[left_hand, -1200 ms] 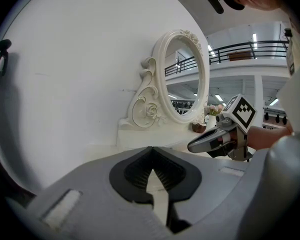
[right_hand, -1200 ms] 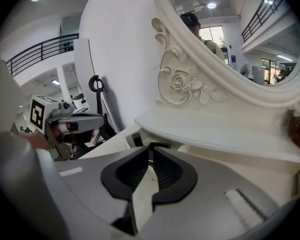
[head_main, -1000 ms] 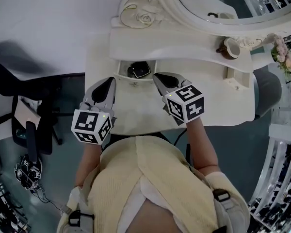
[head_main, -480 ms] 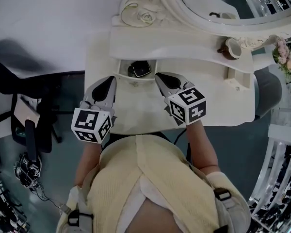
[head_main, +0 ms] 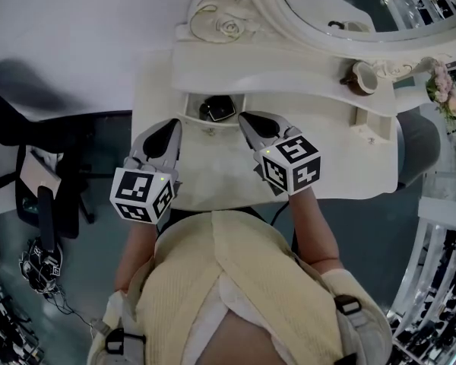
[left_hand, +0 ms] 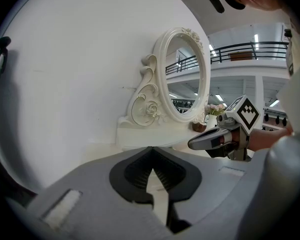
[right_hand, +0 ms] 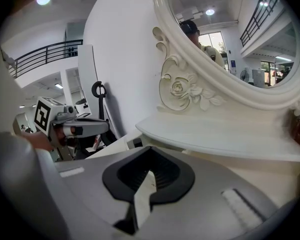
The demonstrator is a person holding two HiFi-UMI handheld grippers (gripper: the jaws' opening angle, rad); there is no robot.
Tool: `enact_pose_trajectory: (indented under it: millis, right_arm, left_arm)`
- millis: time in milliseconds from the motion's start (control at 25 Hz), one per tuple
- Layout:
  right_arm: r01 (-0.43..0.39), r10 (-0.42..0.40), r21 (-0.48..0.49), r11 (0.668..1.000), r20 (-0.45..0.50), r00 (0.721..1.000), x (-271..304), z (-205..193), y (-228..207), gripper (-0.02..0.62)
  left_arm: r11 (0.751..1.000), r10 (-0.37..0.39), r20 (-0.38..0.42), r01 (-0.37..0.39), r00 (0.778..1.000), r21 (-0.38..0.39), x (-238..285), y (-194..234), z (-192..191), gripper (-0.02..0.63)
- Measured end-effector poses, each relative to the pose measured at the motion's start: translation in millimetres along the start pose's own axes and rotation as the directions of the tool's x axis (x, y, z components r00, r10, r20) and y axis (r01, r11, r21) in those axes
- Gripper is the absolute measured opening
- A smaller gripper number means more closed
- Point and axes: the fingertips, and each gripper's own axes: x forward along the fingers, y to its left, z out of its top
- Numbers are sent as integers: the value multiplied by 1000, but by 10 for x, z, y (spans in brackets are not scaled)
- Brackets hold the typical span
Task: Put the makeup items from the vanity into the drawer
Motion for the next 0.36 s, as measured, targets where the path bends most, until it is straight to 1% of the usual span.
enact_pose_trajectory:
  millis: [360]
  right_arm:
    - [6, -6, 11, 1000, 17, 1000, -10, -17, 7, 2]
  left_arm:
    - [1000, 4, 0, -4, 1000, -11, -29, 17, -8, 2]
